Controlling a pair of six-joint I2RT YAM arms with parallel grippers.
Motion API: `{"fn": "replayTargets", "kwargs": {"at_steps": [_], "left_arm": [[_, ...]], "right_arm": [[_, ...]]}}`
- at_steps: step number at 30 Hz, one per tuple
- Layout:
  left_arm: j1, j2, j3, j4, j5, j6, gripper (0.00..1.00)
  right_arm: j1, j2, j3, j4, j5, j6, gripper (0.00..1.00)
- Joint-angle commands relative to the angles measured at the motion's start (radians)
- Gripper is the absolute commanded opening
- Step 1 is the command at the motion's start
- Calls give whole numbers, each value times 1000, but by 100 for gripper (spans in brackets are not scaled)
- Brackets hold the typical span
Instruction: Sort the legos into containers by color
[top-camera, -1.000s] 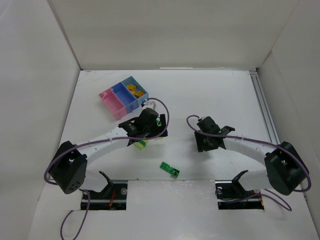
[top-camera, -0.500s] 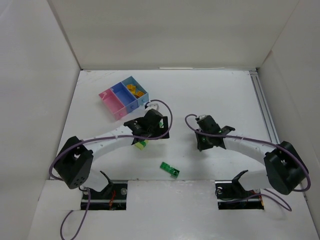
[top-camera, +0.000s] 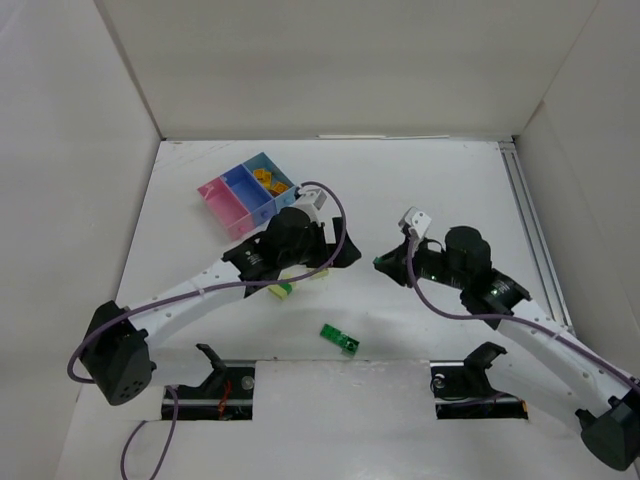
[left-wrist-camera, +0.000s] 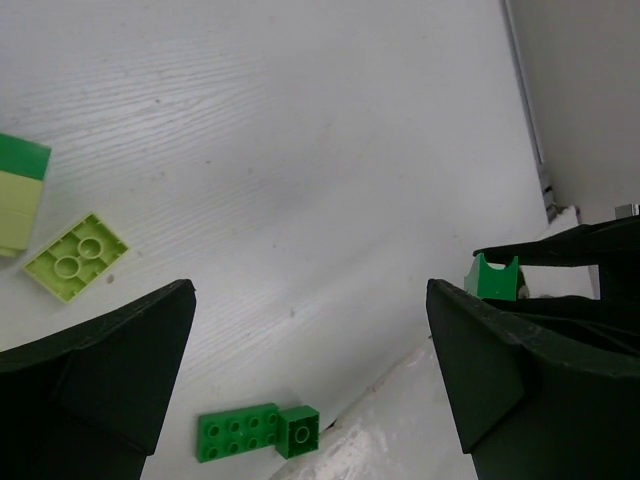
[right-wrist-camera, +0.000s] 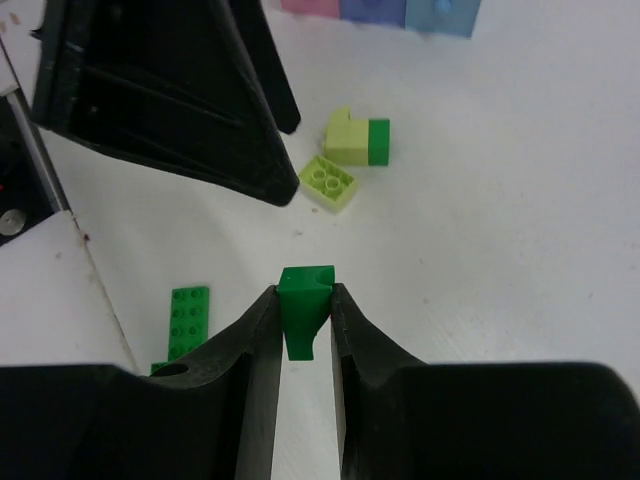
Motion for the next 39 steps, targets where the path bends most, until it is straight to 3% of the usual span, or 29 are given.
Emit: {"fn": "replayTargets", "kwargs": {"at_steps": [1, 5, 13, 22, 29, 33, 39], "left_arm": [[-4, -35, -8, 57, 87, 17, 100], [-4, -46, -28, 70, 66, 17, 100], [6, -24, -37, 203, 208, 15, 100], [6, -47, -46, 260, 285, 34, 89], [6, -18, -57, 340, 373, 6, 82], [6, -18, -66, 364, 382, -17, 81], [6, -38, -66, 392, 382, -17, 81]], "right_arm": [[3, -34, 6, 95, -117, -112, 5], [3, -20, 15, 104, -105, -112, 5], [42, 40, 24, 193, -157, -134, 6], [42, 49, 24, 256, -100, -123, 7], [42, 40, -74, 547, -37, 53, 7], [52, 15, -200, 886, 33, 246, 7], [52, 15, -274, 1087, 63, 317, 7]]}}
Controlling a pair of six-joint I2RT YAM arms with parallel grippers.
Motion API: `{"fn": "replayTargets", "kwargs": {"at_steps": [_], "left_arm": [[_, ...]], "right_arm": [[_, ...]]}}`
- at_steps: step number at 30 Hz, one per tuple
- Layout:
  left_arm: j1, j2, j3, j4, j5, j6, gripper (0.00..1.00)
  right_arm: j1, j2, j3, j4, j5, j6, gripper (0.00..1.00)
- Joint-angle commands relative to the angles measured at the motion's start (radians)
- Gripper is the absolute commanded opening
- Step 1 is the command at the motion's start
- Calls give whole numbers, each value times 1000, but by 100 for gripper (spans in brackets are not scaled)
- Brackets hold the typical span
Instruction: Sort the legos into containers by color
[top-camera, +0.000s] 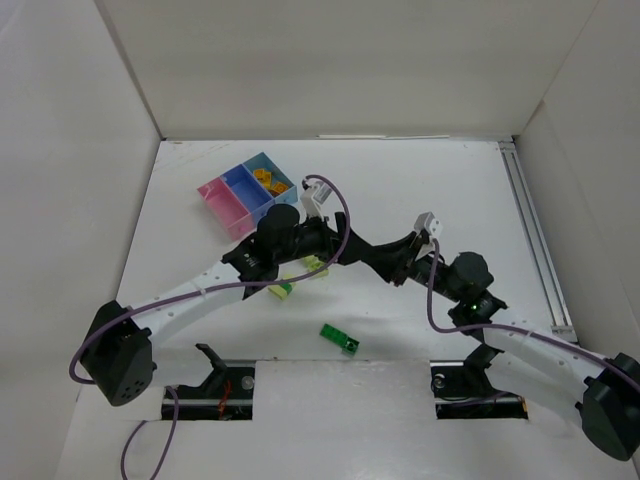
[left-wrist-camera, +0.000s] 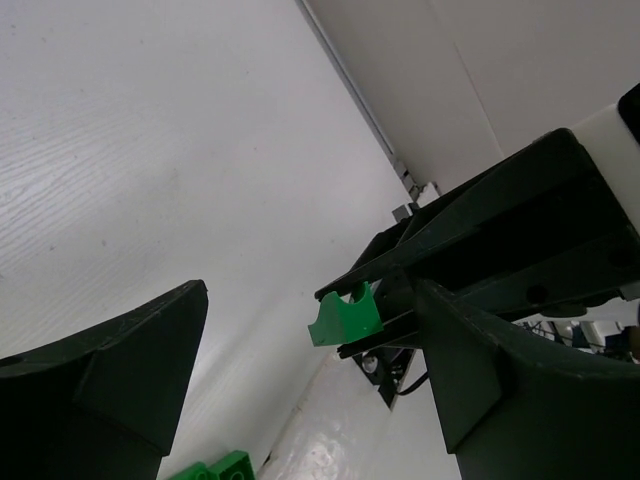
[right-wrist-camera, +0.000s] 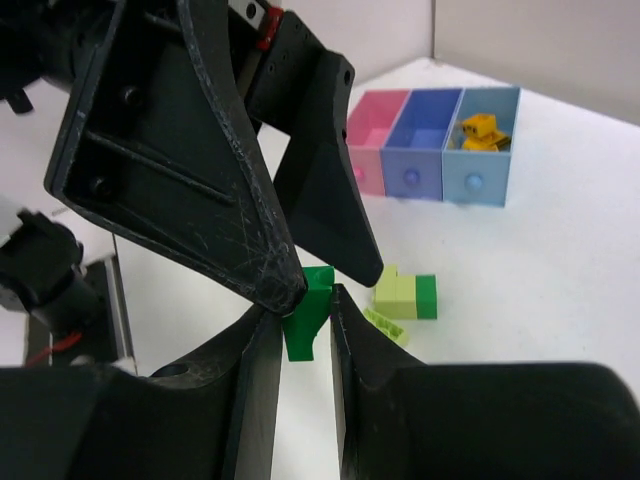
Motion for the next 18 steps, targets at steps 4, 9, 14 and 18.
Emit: {"fn": "replayTargets", "kwargs": {"at_steps": [4, 9, 14, 18], "left_arm": [[-21, -46, -8, 104, 125, -9, 81], [-12, -46, -8, 139, 206, -9, 77], [-12, -46, -8, 162, 264, -19, 64], [-12, -46, -8, 183, 324, -29, 59]], "right_arm": [[3, -12, -10, 352, 85, 89, 7], [3, -2, 9, 360, 86, 41, 7], [12, 17, 18, 379, 138, 20, 10], [25, 37, 36, 389, 191, -32, 10]]}}
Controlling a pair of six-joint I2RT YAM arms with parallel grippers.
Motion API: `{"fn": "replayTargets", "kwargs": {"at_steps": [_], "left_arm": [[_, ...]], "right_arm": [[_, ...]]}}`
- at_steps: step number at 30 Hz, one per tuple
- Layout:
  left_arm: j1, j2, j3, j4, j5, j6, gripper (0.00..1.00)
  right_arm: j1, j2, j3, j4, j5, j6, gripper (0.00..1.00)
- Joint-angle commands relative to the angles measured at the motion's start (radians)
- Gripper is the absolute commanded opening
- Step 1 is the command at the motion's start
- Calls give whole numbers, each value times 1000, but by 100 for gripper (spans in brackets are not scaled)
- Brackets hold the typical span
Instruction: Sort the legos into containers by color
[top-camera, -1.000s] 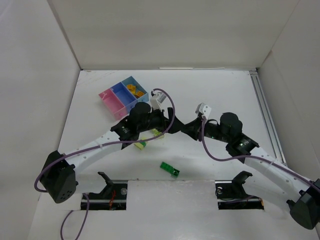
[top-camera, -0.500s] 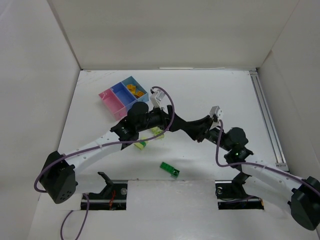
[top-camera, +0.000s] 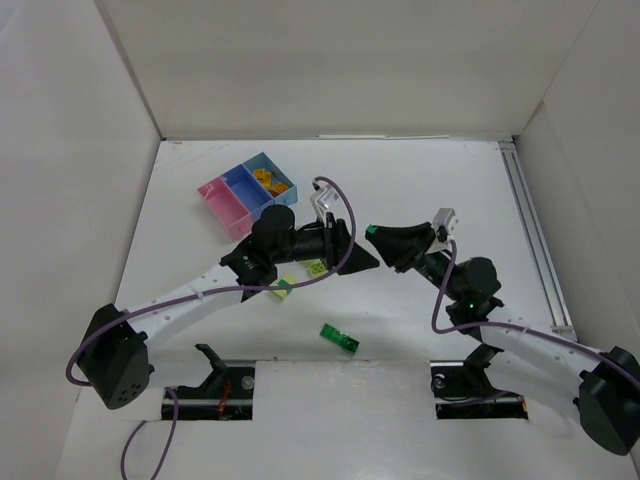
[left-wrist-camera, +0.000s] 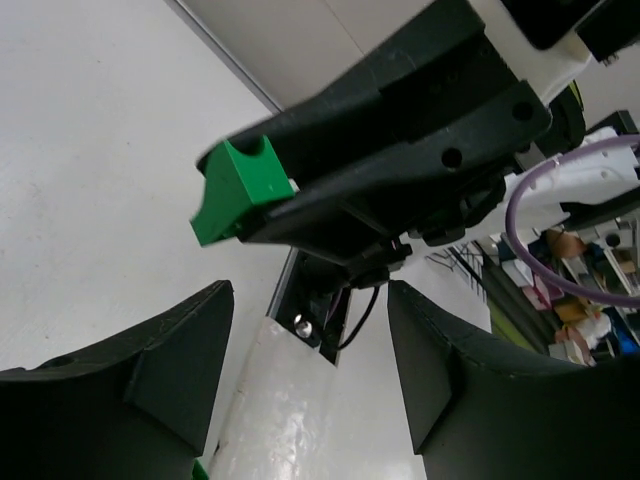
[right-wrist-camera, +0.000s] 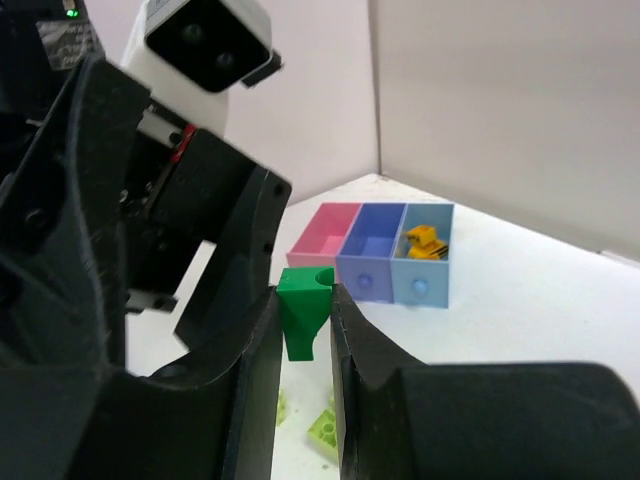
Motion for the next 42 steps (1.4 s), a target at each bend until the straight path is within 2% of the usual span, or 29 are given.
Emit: {"fn": "replayTargets", "kwargs": {"at_steps": [1, 6, 12, 16, 20, 27, 32, 34, 36, 37, 42], "left_arm": [[-3, -24, -6, 48, 96, -1, 59], [32, -15, -16, 48, 105, -34, 64], [66, -50, -35, 59, 70, -56, 93], [75, -50, -24, 59, 81, -65, 94], [75, -40, -15, 78, 102, -74, 94], [75, -18, -4, 90, 115, -93, 91], [85, -9, 5, 101, 124, -111, 80], [85, 4, 5, 101, 124, -111, 71], [85, 16, 14, 110, 124, -120, 71], [85, 28, 14, 110, 124, -120, 65], [85, 28, 14, 110, 133, -129, 53]], "right_arm": [[16, 18, 62, 110, 68, -55, 10], [16, 40, 88, 93, 2, -65, 10], [16, -39, 88, -92, -36, -158, 10], [25, -72, 100, -183, -52, -207, 10], [25, -53, 100, -183, -131, -227, 10], [36, -22, 111, -186, -170, -247, 10], [45, -22, 111, -177, -188, -261, 10], [45, -22, 111, -163, -188, -261, 10], [45, -22, 102, -134, -213, -261, 10], [45, -22, 102, -134, -213, -261, 10], [45, 9, 111, -134, -222, -270, 10]]}}
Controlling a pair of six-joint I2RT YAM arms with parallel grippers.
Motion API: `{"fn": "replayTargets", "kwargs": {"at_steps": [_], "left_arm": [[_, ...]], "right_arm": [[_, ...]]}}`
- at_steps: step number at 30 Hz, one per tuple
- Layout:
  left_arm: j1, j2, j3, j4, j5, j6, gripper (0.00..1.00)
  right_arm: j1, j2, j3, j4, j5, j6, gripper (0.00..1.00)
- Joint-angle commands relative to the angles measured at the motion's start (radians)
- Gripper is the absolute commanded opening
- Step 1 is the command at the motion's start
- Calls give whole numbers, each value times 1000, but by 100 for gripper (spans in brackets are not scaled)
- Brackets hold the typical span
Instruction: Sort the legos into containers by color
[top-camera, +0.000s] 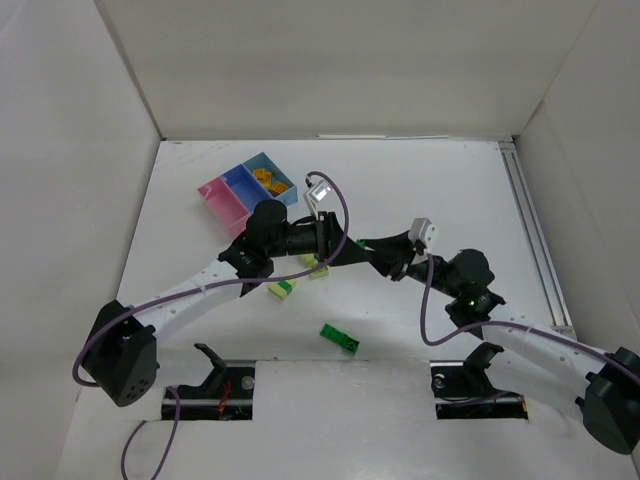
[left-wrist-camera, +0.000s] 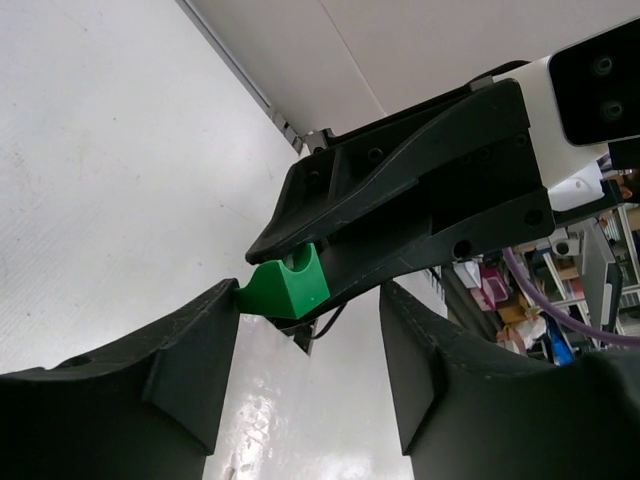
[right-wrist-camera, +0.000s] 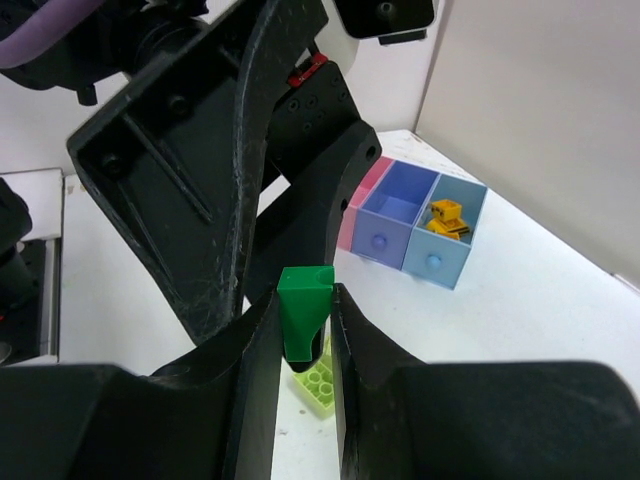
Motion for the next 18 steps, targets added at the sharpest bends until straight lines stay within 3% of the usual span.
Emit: {"fn": "replayTargets", "kwargs": {"at_steps": [1, 3, 7, 11, 12, 15, 17, 18], "left_arm": [[4, -1, 42, 54, 10, -9, 51], [4, -1, 42, 54, 10, -9, 48], [4, 8, 42, 54, 10, -9, 32], [4, 17, 51, 54, 10, -9, 32], [4, 17, 51, 54, 10, -9, 40], [4, 17, 51, 54, 10, -19, 44], [13, 17, 51, 65, 10, -19, 57], [13, 17, 51, 80, 10, -29, 59]], "right_arm": [[10, 10, 45, 58, -36, -16, 10], [10, 19, 45, 38, -24, -27, 11], [10, 28, 55, 29, -24, -36, 11], [19, 50, 64, 18, -53, -47, 12], [19, 50, 64, 18, -63, -47, 12], [19, 50, 64, 9, -63, -59, 11], [19, 41, 55, -3, -63, -59, 11], [19, 41, 55, -17, -63, -70, 11]]}}
